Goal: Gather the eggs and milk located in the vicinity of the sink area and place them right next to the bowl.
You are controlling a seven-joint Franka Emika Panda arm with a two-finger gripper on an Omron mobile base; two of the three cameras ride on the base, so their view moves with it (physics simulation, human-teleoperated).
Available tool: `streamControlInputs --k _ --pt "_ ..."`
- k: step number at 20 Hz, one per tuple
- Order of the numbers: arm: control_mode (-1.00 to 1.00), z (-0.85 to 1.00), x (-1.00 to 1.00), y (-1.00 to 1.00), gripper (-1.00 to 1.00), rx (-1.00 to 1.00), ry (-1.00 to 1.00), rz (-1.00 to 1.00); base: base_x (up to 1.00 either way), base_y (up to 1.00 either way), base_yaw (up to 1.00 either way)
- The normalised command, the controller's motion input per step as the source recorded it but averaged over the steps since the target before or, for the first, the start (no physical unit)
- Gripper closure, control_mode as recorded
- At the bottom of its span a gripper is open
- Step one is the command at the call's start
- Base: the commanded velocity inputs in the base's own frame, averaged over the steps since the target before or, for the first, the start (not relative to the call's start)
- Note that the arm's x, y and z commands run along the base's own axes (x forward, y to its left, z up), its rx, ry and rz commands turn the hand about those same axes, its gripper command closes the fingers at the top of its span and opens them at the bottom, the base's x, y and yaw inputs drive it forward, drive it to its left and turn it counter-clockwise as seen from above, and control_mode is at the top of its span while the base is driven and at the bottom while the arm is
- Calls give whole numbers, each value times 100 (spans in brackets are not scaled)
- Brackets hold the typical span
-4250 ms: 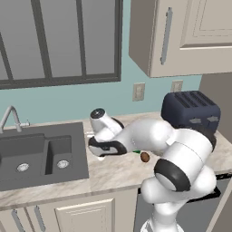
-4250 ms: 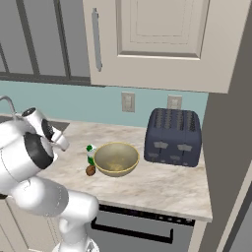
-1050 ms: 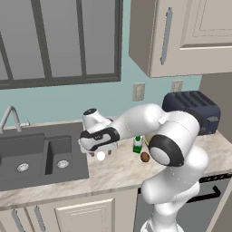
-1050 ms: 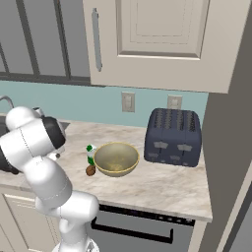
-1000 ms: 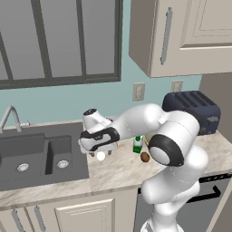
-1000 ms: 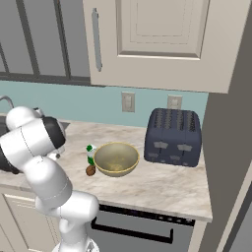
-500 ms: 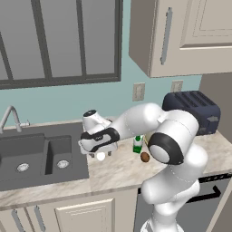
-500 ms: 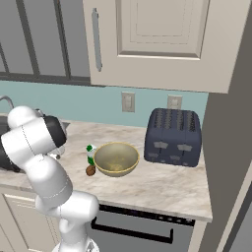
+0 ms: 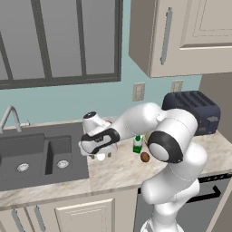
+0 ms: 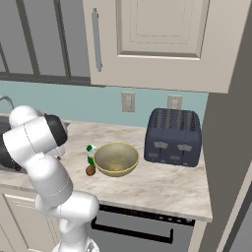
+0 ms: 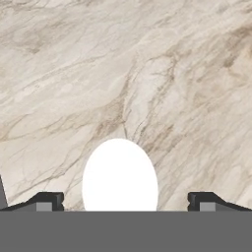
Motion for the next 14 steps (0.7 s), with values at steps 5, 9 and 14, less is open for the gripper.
streamControlInputs --k 5,9,14 --pt "-100 -4 0 0 -100 0 -1 0 0 0 0" --pt "-100 -1 4 0 100 0 -3 0 0 0 0" --pt "-100 0 1 0 100 0 0 0 0 0 0"
